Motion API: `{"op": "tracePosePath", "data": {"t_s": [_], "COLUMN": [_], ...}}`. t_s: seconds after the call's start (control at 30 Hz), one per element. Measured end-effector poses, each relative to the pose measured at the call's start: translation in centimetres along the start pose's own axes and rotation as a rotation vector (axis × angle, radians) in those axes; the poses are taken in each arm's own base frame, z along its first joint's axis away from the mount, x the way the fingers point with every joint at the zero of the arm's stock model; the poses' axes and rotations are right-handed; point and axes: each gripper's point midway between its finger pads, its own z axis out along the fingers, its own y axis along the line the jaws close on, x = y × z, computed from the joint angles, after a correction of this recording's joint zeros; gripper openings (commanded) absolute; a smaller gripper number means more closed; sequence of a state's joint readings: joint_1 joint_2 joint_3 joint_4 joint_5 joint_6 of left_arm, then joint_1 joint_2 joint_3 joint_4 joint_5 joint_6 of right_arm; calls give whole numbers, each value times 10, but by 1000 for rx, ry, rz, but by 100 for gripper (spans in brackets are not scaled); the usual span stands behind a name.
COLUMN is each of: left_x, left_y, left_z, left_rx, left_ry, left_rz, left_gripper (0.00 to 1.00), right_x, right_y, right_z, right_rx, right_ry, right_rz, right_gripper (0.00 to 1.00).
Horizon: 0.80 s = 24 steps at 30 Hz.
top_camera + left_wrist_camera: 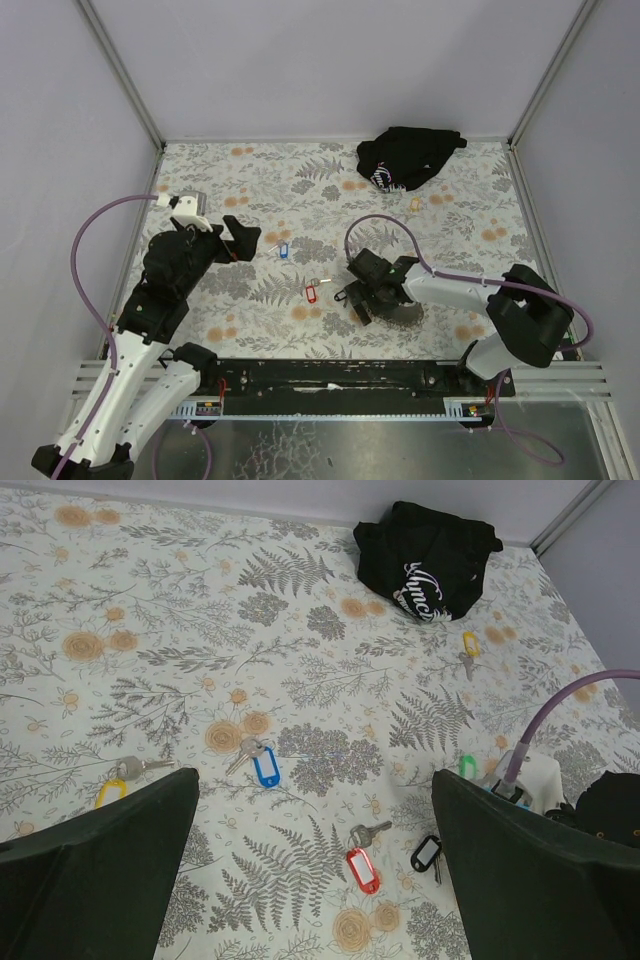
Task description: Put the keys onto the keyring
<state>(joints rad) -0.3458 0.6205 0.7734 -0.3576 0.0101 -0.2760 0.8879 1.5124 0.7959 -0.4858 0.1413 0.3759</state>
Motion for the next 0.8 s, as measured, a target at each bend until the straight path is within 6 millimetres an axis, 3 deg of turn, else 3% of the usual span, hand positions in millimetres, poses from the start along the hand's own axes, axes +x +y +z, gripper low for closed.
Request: {"op": "tracePosePath", "data": {"t_s": [0.4, 0.8], "left_x": [3, 12], "left_y": [-4, -12], "left_z": [1, 5], "left_rx": [25, 71], "left_ry": [18, 60], "left_rz": [2, 3], "left_gripper": [100, 100], "right_x": [-9, -12], "right_y": [1, 13], "right_z": [-5, 3], "right_rx": [46, -3], "right_ry": [-18, -6], "right_rz": [-45, -50], "right_gripper": [98, 97]}}
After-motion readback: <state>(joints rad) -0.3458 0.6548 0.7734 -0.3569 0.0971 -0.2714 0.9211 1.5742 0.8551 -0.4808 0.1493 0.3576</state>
